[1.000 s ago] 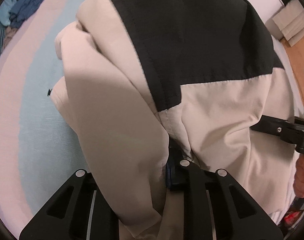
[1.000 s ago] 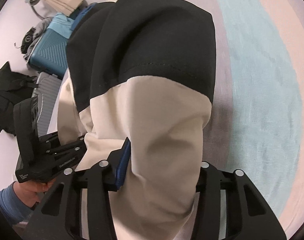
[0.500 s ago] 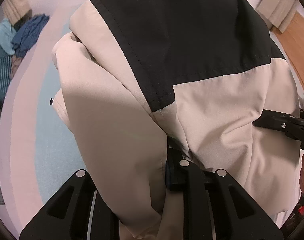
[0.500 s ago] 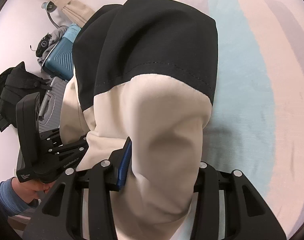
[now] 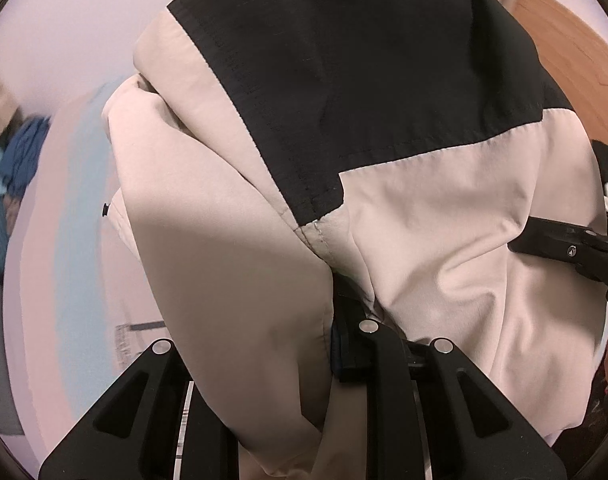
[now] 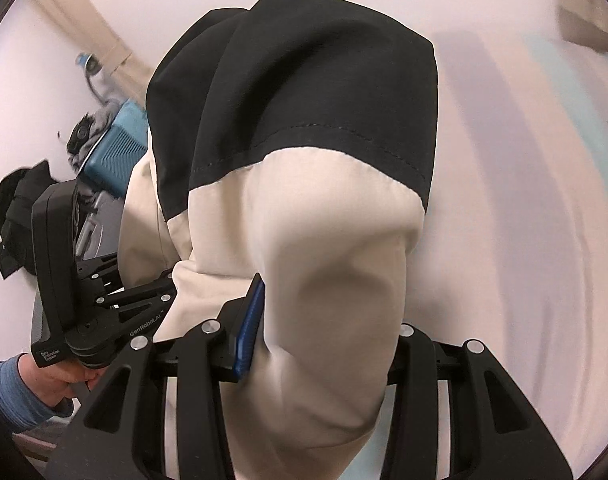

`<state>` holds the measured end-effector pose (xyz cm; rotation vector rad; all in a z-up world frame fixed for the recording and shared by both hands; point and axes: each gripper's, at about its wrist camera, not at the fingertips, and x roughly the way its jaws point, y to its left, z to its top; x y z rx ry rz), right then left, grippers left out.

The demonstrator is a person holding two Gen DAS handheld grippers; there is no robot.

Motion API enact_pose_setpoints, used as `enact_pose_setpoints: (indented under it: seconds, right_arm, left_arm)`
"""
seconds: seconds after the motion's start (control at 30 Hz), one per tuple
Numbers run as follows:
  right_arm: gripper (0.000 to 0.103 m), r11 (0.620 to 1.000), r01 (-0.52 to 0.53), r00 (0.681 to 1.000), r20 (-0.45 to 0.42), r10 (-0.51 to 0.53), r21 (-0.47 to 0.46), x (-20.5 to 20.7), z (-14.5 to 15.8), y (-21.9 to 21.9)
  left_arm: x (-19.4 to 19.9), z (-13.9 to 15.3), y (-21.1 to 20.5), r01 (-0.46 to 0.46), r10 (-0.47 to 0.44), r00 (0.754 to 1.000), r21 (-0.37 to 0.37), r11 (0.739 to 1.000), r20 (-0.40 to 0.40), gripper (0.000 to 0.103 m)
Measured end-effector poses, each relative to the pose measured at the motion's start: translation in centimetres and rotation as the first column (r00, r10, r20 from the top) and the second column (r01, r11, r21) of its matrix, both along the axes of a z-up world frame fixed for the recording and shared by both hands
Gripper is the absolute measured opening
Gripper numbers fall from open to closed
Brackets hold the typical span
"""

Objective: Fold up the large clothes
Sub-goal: 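Carry the bundle with both grippers toward the clothes pile by the headboard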

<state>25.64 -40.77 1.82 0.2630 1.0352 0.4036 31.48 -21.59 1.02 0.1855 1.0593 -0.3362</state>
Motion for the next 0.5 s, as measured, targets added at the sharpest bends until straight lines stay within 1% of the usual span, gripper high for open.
enact_pose_setpoints:
  seconds: [0.13,0.17,0.23,0.27,0.33,0.5]
  right_arm:
    - [0.04,0.997,0.079,0.997,0.014,-0.079,-0.01,-2.9,1.6,-7.0]
    - [0.04,0.996,0.09,0.996,0.015,-0.09,-0.012,-3.4,1.8,-8.1]
    - [0.04,0.991,0.13,0.991,0.022,-0.13,-0.015,-4.9,2.6,-12.2]
    - [0.04,0.99,0.14,0.99,0.024,-0.14,-0.014,-5.3,2.8,-13.5]
    - [0.04,0.986,0.165,0.986,0.031,-0.164,-0.011,-6.4,3.3,-17.1]
    - [0.04,0.977,0.213,0.977,0.017,-0.212,-0.009,-7.9,3.8,-23.9]
  left_arm:
    - [-1.9,1.8,-7.4,0.073,-0.073,0.997,-0.004,0.997,0.017,0.018]
    - [-2.4,2.2,-9.4,0.092,-0.092,0.995,-0.005,0.996,0.022,0.018]
    - [-3.4,3.0,-12.7,0.127,-0.127,0.991,-0.007,0.992,0.031,0.018]
    - [-4.0,3.4,-14.8,0.145,-0.144,0.989,-0.008,0.989,0.037,0.018]
    - [-4.8,4.2,-19.5,0.171,-0.171,0.984,-0.002,0.985,0.048,0.018]
    - [-6.1,5.4,-27.9,0.21,-0.21,0.977,-0.004,0.978,0.043,0.018]
